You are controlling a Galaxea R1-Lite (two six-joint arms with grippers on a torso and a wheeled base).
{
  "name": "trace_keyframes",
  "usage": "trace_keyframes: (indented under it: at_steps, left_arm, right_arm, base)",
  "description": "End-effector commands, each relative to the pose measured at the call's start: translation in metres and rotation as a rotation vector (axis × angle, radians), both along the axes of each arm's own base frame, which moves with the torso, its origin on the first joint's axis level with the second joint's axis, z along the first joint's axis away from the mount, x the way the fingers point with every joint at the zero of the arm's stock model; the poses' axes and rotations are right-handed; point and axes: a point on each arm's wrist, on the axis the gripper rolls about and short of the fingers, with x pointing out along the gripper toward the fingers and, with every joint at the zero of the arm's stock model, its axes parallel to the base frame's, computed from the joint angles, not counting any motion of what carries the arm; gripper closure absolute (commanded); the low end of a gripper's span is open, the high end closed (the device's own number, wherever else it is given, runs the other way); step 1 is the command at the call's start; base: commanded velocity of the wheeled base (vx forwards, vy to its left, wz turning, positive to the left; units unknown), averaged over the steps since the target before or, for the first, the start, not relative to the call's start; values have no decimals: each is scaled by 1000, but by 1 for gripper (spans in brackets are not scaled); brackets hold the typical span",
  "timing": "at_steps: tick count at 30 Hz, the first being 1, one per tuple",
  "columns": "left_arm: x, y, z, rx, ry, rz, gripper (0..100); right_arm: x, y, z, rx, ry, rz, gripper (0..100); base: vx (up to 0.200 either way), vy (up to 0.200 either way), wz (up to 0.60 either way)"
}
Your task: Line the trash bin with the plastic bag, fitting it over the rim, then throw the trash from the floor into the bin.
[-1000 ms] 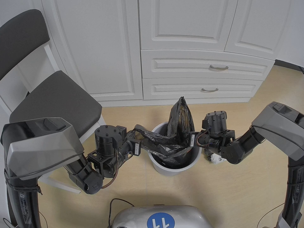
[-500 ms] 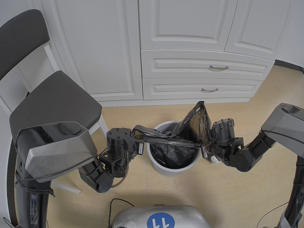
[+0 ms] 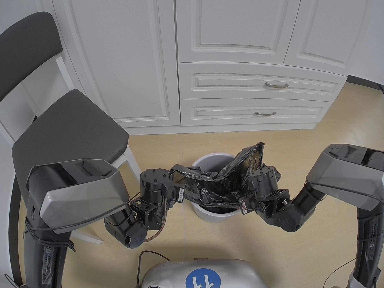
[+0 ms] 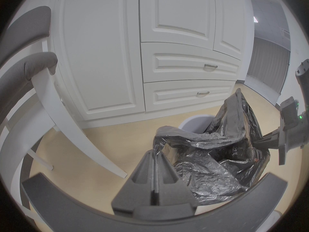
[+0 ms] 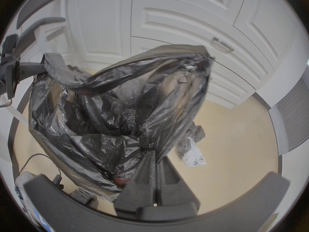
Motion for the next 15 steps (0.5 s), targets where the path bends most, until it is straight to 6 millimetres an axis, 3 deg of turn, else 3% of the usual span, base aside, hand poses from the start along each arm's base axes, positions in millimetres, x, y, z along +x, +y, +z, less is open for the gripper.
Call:
trace_keyframes:
  at_steps: [1,6,15]
  left_arm:
    - [-3,-3,-13,19,26,-9,100]
    - [-9,1,-9,42,30,-20,100]
    - [-24,6,-7,108,54,-49,100]
  right_arm:
    - [-1,2,-19,-37,27,-7,100]
    - [-11,-3,-5,-57,27,8,100]
    - [-26,-9,-10,-149,74,57,100]
  base:
    - [0,0,0]
    - [0,0,0]
    - [0,0,0]
